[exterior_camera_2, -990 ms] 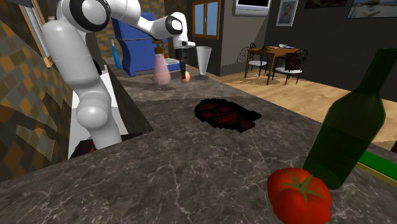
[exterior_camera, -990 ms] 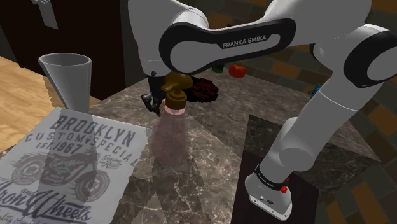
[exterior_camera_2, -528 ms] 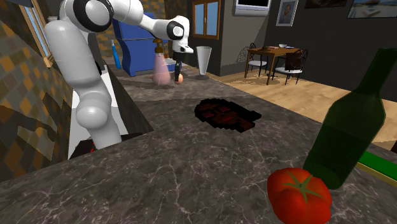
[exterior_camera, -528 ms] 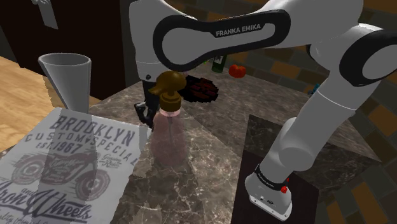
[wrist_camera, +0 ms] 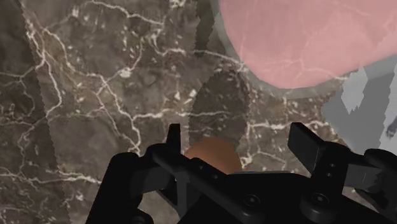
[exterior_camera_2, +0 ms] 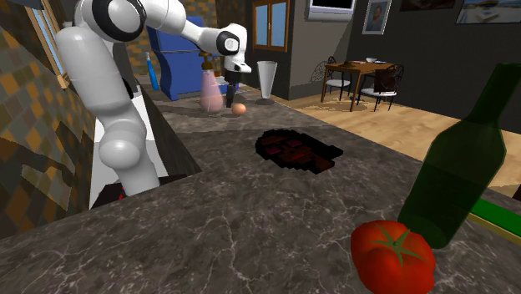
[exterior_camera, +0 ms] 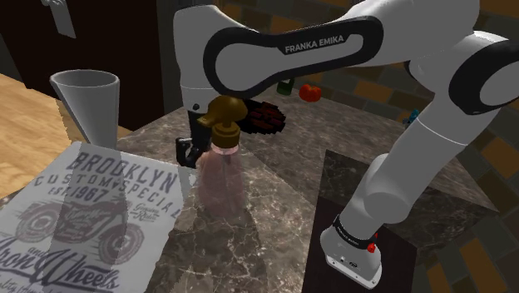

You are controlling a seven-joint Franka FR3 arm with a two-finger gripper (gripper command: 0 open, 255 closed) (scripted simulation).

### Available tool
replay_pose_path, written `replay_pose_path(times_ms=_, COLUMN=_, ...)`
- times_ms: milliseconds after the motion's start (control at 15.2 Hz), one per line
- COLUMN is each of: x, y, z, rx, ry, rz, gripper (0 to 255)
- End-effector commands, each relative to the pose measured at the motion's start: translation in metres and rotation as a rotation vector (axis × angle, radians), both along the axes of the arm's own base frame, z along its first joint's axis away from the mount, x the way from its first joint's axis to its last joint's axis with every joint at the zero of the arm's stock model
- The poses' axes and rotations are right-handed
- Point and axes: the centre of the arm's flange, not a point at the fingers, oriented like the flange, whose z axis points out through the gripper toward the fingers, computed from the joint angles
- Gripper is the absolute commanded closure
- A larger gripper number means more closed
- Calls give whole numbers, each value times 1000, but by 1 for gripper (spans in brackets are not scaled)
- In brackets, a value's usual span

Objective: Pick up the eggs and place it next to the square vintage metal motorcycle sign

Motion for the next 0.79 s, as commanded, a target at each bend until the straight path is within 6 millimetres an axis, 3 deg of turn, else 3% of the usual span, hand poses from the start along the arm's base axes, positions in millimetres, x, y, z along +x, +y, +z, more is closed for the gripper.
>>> replay_pose_path(times_ms=0, x=19, y=-22, z=-1, rx=-244, ry=-159, rz=122, gripper=0)
replay_pose_path(times_ms=264, x=20, y=-8, z=47, rx=-244, ry=-159, rz=122, gripper=0)
replay_pose_path(times_ms=726, x=20, y=-8, z=47, rx=-244, ry=-159, rz=122, gripper=0)
